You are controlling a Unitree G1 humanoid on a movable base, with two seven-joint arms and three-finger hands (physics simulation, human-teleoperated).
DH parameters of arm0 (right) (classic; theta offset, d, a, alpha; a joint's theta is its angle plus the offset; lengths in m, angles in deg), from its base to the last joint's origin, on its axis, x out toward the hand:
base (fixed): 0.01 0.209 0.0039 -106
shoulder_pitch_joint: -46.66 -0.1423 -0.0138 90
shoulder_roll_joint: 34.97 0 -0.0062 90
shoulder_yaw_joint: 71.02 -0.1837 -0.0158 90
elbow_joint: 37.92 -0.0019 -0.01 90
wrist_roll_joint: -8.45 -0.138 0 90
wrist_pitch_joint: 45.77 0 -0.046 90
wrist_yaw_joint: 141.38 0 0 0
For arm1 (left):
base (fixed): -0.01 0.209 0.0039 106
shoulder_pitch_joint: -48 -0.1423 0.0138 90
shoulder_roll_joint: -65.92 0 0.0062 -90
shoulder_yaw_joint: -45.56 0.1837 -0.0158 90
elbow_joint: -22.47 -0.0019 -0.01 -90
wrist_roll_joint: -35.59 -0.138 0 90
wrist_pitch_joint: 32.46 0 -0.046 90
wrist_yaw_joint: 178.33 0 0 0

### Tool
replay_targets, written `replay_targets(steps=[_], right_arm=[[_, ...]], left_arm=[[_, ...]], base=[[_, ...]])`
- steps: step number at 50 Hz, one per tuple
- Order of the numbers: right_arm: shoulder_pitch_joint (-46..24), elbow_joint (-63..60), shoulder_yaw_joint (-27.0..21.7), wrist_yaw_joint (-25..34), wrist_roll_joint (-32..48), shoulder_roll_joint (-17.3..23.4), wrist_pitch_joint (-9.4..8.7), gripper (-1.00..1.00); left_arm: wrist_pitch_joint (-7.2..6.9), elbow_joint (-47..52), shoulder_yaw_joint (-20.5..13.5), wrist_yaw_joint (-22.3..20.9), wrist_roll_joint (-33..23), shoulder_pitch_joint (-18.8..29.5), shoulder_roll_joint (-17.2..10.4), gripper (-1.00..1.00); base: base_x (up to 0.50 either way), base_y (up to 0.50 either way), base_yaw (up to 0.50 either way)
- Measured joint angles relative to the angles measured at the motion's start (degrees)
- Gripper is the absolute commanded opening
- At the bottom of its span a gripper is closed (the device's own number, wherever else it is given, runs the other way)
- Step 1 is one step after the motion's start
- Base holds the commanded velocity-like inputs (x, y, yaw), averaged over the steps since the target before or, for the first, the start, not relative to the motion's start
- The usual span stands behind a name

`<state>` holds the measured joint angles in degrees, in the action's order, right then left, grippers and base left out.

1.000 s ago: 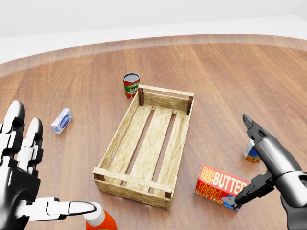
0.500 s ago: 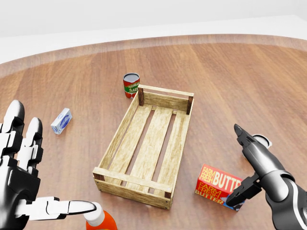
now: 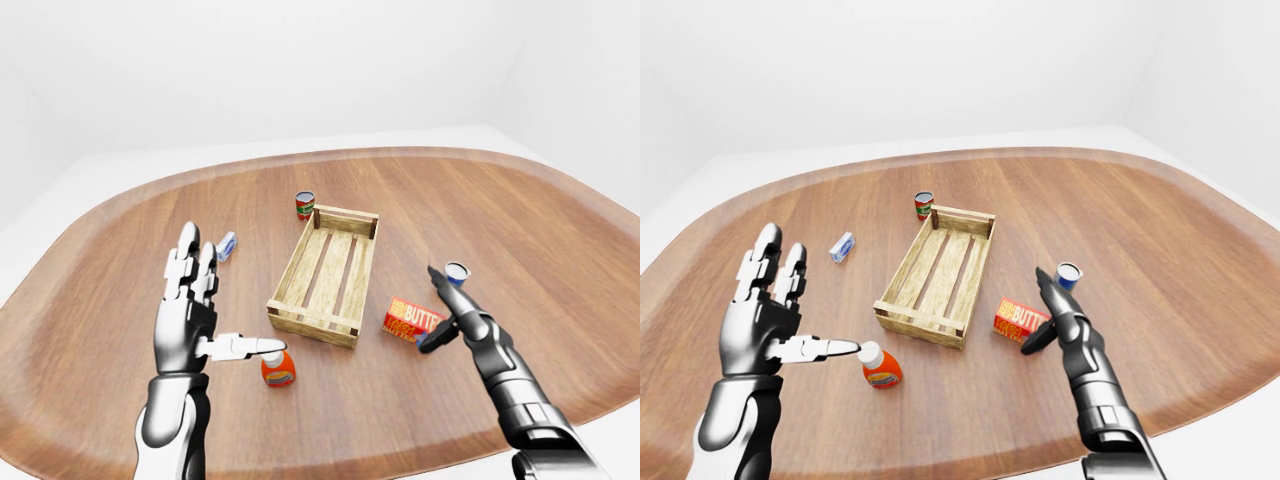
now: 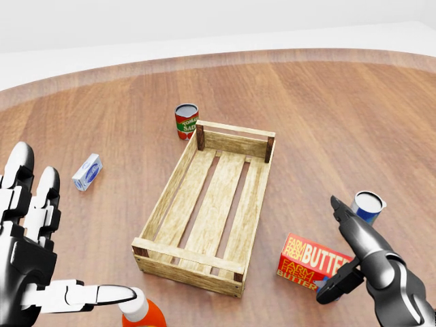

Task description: Pick up the butter and put it in the tray.

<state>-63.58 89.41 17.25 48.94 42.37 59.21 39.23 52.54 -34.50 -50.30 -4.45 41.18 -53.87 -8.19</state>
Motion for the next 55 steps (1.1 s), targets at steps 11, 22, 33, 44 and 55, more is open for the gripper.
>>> replay_targets(steps=[11, 22, 33, 44, 55], right_arm=[[-1.72, 5.74, 1.11, -1.66, -0.28, -0.47, 0.0, 1.0], [-3.16, 9.99, 1.95, -2.81, -0.45, -0.84, 0.0, 1.0], [-4.45, 13.76, 2.6, -3.87, -0.58, -1.31, 0.0, 1.0], [-5.52, 17.06, 3.07, -4.94, -0.53, -1.65, 0.0, 1.0], [-6.52, 18.98, 3.32, -5.88, 0.41, -1.9, 0.0, 1.0]], left_arm=[[0.0, -0.05, -0.01, -0.02, 0.01, 0.04, -0.01, 1.0], [0.0, -0.07, -0.03, -0.05, 0.05, 0.04, -0.02, 1.0], [0.0, 0.12, -0.1, -0.12, 0.13, 0.02, -0.03, 1.0], [0.0, 0.22, -0.1, -0.15, 0.17, 0.01, -0.02, 1.0], [0.0, 0.34, -0.09, -0.2, 0.2, -0.01, -0.03, 1.0]], base=[[0.0, 0.0, 0.0], [0.0, 0.0, 0.0], [0.0, 0.0, 0.0], [0.0, 0.0, 0.0], [0.0, 0.0, 0.0]])
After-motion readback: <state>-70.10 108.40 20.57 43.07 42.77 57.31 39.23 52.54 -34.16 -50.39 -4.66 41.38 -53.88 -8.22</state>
